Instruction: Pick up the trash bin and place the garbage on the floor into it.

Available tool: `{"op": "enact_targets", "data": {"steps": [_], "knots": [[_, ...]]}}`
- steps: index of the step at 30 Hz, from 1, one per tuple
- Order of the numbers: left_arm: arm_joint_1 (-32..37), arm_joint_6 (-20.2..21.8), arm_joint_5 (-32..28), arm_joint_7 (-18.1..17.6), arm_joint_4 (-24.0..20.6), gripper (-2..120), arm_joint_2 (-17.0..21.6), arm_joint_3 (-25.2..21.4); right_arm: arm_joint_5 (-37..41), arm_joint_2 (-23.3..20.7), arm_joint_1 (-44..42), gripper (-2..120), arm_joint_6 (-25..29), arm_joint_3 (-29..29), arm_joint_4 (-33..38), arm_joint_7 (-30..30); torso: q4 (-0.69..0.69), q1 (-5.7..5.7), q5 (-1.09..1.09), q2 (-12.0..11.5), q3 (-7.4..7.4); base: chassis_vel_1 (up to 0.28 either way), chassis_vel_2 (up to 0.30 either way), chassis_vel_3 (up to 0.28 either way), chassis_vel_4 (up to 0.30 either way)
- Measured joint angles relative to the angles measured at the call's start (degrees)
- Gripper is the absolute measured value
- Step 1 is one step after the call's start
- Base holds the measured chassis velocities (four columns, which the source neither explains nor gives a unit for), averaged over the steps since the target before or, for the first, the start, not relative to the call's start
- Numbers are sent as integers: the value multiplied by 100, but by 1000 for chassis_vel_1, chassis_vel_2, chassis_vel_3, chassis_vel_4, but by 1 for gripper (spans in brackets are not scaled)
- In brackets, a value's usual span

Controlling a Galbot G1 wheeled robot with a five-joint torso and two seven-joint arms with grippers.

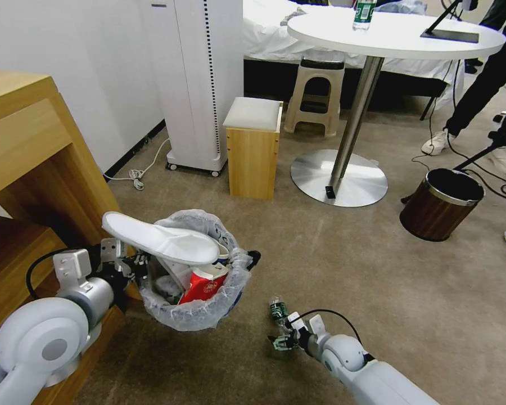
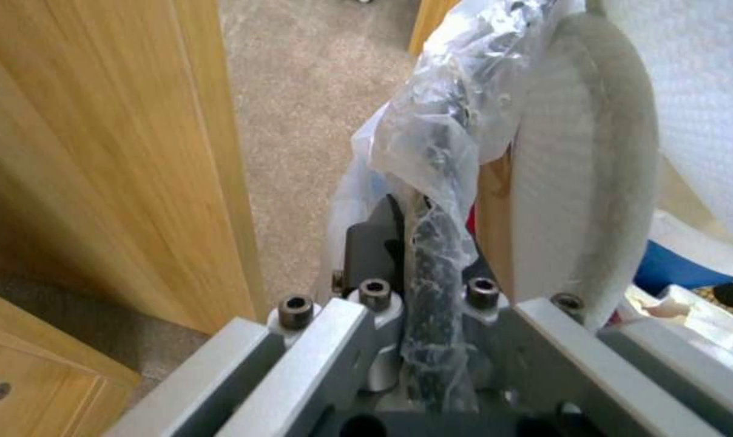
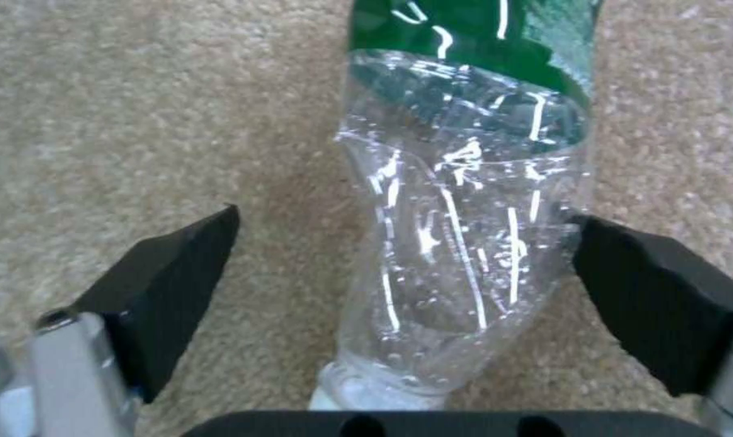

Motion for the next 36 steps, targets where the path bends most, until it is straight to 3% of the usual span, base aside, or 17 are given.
{"op": "enact_targets", "data": {"steps": [3, 6, 17, 24, 30, 36], "knots": [[2, 0, 0, 1, -1, 0, 16, -5, 2, 8, 7, 91, 20, 4, -13, 56, 0, 0, 1, 0, 0, 0, 0, 0, 0], [-11, 0, -1, 2, -1, 0, 24, -5, 32, -49, 20, 76, 52, 17, 14, 127, 0, 0, 1, 0, 0, 0, 0, 0, 0], [-41, 0, 9, 31, 52, 0, 31, 20, 96, -235, 38, 39, 273, 74, 132, 141, 0, 0, 1, 0, 0, 0, 0, 0, 0], [-52, -2, 36, 63, 79, 0, 20, 56, 131, -285, 58, 23, 341, 100, 169, 182, 0, 0, 1, 0, 0, 0, 0, 0, 0], [-51, -3, 41, 76, 93, 0, 21, 62, 171, -350, 37, 18, 477, 158, 260, 168, 0, 0, 1, 0, 0, 0, 0, 0, 0], [-43, -6, 67, 89, 132, 0, 31, 97, 284, -606, 28, 18, 1061, 418, 660, 87, 0, 0, 1, 0, 0, 0, 0, 0, 0]]}}
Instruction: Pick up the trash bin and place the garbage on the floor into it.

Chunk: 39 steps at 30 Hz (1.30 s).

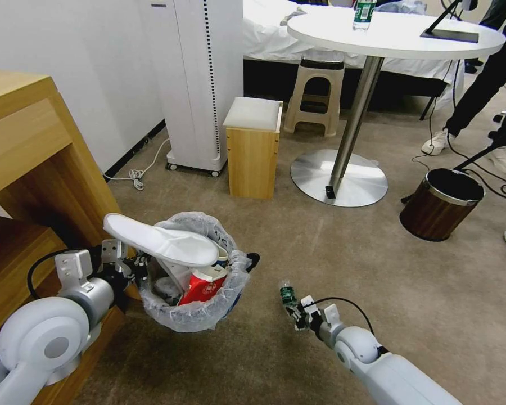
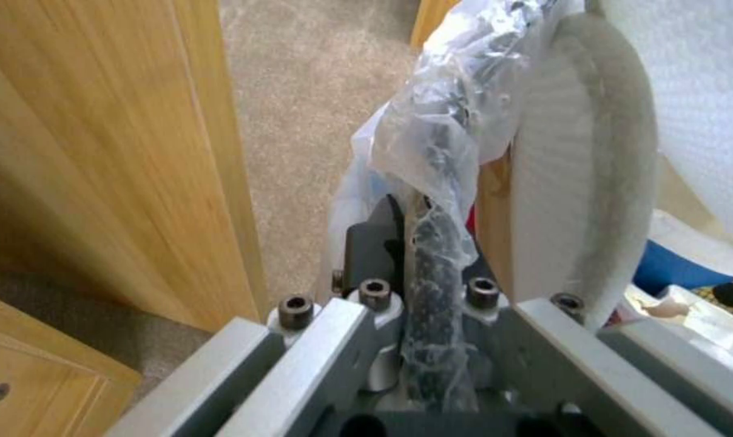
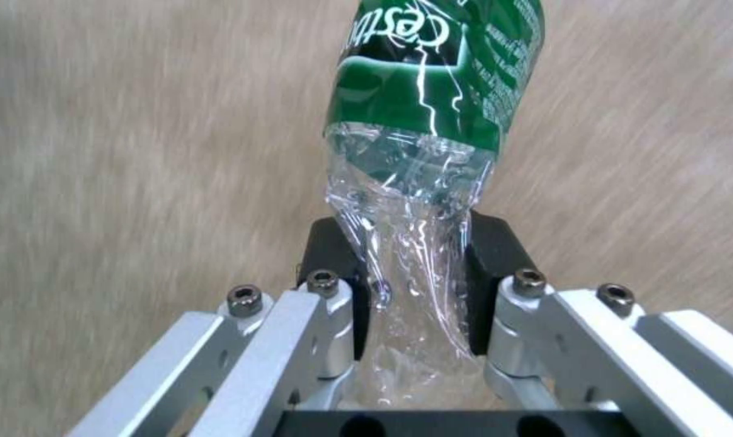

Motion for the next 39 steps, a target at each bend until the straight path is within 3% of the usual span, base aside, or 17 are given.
{"op": "enact_targets", "data": {"steps": [6, 11, 14, 21, 27, 39], "knots": [[44, 0, 57, 13, 2, 0, 29, 56, 62, -193, 36, 18, 282, 334, 579, -75, -1, 0, 0, 0, 0, 0, 0, 0, 0], [79, 5, 136, 46, 5, 0, 8, 227, 246, -297, 269, 18, 879, 483, 1265, -277, 0, 0, -1, 0, 0, 0, 0, 0, 0], [80, 21, 119, 59, -23, 0, 5, 315, 561, -301, 517, 18, 1531, 473, 1580, -698, 0, 0, -1, 0, 0, 0, 0, 0, 0], [136, 25, 33, 149, -60, 0, 65, 390, 1332, -179, 924, 18, 2356, 348, 1694, -1673, 0, 0, -1, 0, 0, 0, 0, 0, 0], [122, 38, -106, 195, -101, 0, 113, 499, 1920, -54, 1268, 18, 2645, 234, 1771, -2509, 0, 0, -1, 0, 0, 0, 0, 0, 0], [-27, 34, -283, 361, -104, 0, 190, 613, 2223, 139, 1624, 18, 2798, -148, 1762, -3384, 0, 0, -1, 0, 0, 0, 0, 0, 0]]}}
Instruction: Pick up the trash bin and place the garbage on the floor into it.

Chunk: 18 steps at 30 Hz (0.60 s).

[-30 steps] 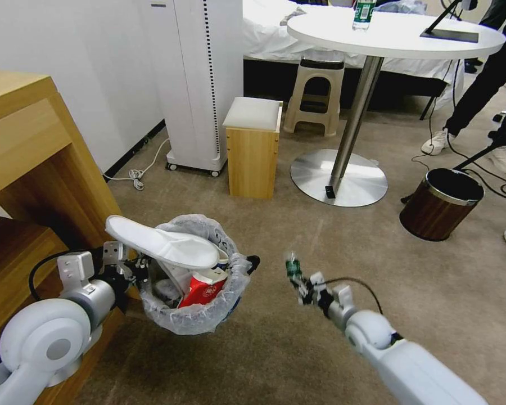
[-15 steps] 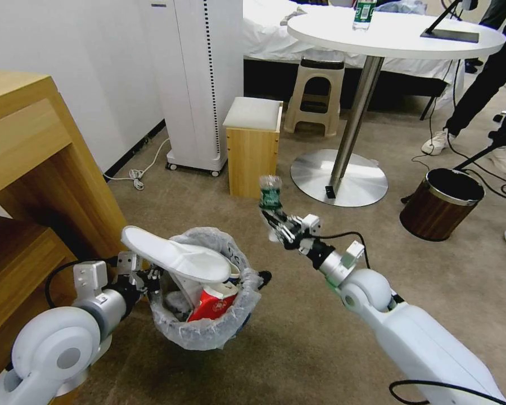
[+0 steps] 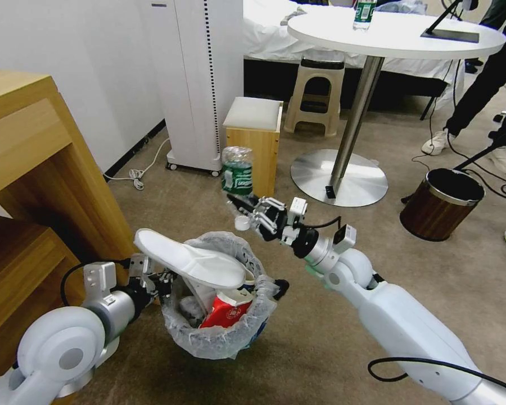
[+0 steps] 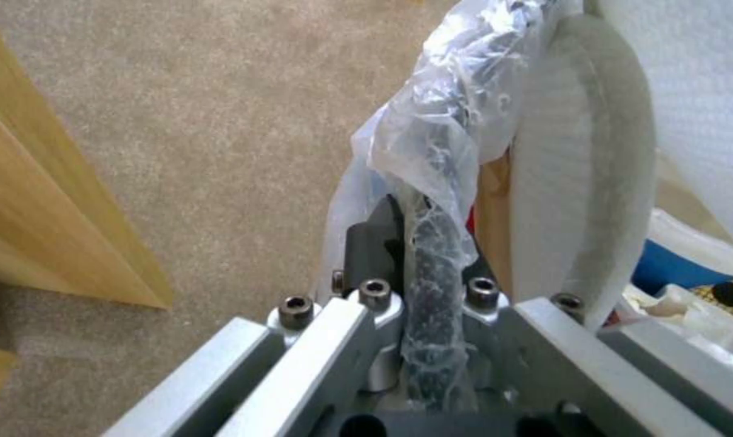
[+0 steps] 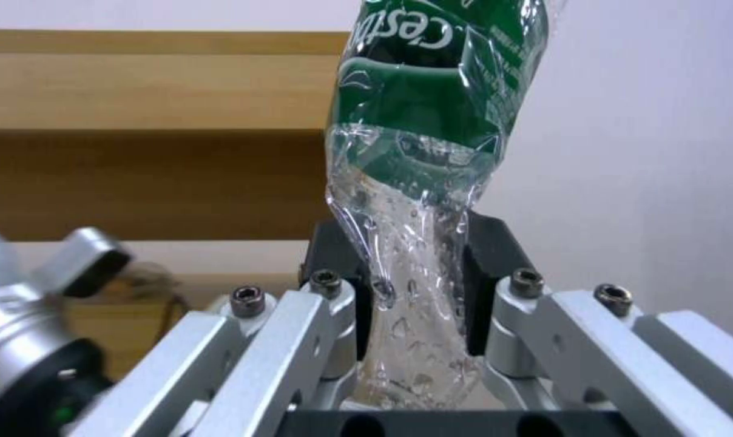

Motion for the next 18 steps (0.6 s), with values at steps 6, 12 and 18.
{"op": "enact_targets", "data": {"steps": [6, 12, 18], "knots": [[-47, -30, -4, 72, 58, 0, 8, 1, 41, 46, 28, 18, -16, -232, 23, -431, 0, 0, 0, 0, 0, 0, 0, 0, 0], [-66, -44, -30, 105, 77, 0, 11, -28, 15, 56, 25, 18, -98, -481, 38, -1002, 0, 0, 0, 0, -1, 0, 0, 0, 0], [-95, -46, -81, 106, 79, 0, 24, -74, -53, 80, 15, 18, -117, -578, -40, -1161, 0, 0, 0, 0, -1, 0, 0, 0, 0]]}}
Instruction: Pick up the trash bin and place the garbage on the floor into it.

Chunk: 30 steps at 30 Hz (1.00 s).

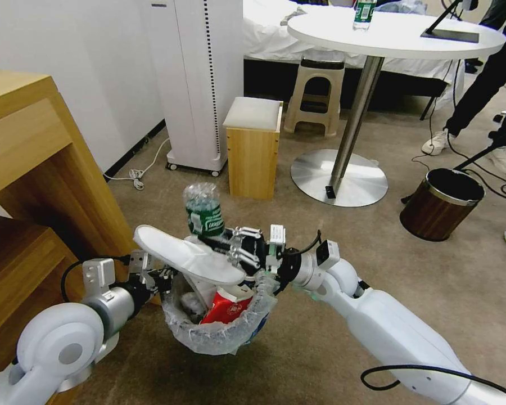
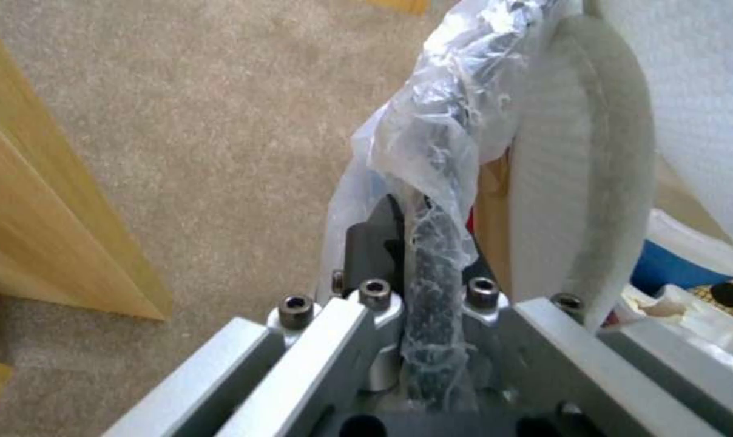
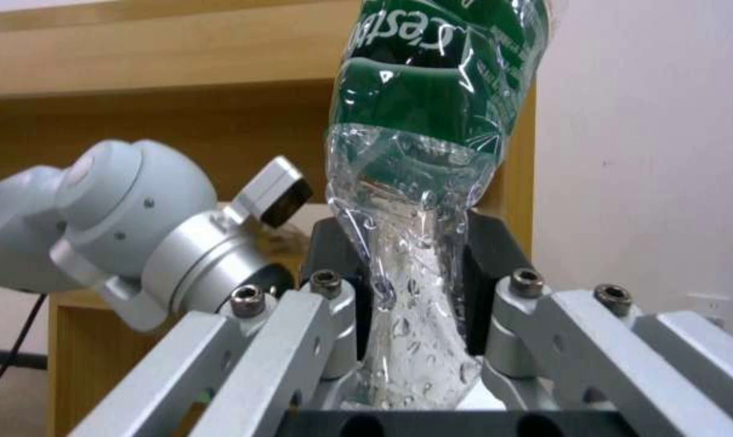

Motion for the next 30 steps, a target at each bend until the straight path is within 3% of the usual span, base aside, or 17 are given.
{"op": "enact_targets", "data": {"steps": [8, 20, 30], "knots": [[-14, -1, -11, 0, 19, 0, 26, -16, -31, 9, -10, 18, -9, 37, -59, -43, 0, 0, 0, 0, 0, 0, 0, 0, 0], [-33, -1, -3, 2, 51, 0, 29, -46, -22, -11, -27, 67, -30, 110, -51, -77, 0, 0, 0, 0, 1, 0, 0, 0, 0], [-28, -1, 17, 4, 48, 0, 28, -63, -20, -104, -171, 98, -41, 229, 41, -222, 0, 0, 0, 0, 1, 0, 0, 0, 0]]}}
